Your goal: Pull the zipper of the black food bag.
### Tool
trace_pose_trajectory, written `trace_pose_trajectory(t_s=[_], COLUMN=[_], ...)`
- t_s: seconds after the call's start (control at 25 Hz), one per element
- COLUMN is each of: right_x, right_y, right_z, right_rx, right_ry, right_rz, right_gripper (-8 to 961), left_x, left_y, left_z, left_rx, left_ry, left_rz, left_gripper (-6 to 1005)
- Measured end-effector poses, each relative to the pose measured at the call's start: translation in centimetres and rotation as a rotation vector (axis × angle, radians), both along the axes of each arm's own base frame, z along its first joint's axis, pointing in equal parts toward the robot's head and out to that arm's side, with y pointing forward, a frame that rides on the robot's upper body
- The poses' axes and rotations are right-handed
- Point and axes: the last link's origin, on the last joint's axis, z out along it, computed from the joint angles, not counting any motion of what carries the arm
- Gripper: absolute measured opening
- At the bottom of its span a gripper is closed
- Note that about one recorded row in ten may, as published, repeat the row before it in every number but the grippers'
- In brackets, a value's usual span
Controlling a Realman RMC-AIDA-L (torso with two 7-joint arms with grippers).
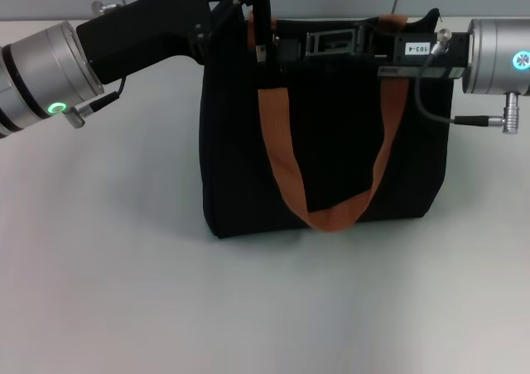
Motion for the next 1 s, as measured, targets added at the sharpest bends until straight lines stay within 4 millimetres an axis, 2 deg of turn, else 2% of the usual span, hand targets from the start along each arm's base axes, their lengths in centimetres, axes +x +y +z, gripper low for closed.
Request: trace_pose_trajectory(t_s=[0.36,0.56,1.0], right_x=[-0.36,-0.3,0.3], right_y=[0.05,-0.13,-0.82], right_z=[-0.2,-0.33,-0.1], right_rx=[-0.003,-0.009,-0.013], right_ry=[-0.001,-0.001,0.026], right_rz=[0.011,0.014,0.009], right_gripper=[328,150,68], left_x=[0.12,0.15,-0.02], left_y=[-0.01,0.03,-0.04], left_z=[0.03,0.08,0.26], left_rx=[-0.002,0.001,-0.002], left_ry=[-0.003,-0.007,-0.019], left_rz=[-0.005,-0.004,0.006], left_gripper=[20,20,20])
